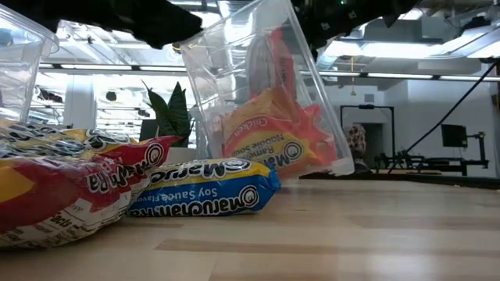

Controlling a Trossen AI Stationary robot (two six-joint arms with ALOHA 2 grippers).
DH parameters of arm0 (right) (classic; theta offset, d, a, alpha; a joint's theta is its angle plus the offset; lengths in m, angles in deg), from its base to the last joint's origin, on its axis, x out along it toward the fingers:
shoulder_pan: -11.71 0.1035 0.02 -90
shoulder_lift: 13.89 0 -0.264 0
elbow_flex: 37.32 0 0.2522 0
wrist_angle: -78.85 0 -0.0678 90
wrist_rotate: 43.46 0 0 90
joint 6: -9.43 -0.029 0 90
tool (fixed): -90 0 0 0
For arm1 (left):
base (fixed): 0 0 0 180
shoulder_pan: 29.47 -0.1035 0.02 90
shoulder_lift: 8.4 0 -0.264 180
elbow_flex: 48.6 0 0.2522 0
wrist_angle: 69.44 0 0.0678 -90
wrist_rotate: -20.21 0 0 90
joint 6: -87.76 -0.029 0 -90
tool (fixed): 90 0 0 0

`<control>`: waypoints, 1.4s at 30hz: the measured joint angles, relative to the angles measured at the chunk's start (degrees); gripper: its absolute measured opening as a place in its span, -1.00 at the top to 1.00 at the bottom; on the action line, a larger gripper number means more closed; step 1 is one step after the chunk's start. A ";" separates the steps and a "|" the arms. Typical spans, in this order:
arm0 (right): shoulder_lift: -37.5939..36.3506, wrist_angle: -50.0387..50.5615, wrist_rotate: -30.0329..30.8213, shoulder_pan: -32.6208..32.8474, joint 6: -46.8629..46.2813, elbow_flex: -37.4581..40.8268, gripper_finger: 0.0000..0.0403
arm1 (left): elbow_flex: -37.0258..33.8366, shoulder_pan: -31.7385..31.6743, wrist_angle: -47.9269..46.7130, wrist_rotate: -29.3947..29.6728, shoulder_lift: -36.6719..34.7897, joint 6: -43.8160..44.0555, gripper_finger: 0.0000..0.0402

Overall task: Sort Maruchan noodles
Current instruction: Adjust the middle transparent bin on the table

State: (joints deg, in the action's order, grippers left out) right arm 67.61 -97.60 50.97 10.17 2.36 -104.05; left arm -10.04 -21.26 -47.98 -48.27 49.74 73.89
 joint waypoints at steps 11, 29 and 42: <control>-0.02 0.15 -0.05 0.02 0.20 -0.02 0.94 | 3.65 -5.12 4.57 -5.64 11.65 3.17 0.92; -0.10 1.22 -1.29 0.02 -0.02 -0.02 0.27 | 4.07 -13.02 -5.59 -15.99 12.86 8.07 1.00; -1.84 19.03 -1.05 -0.68 0.02 -7.06 -0.10 | 3.19 -15.93 -18.93 -15.94 13.25 8.72 1.00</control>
State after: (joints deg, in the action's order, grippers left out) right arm 65.77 -78.57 49.92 9.49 2.38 -111.11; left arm -6.85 -37.20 -66.90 -64.20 63.00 82.62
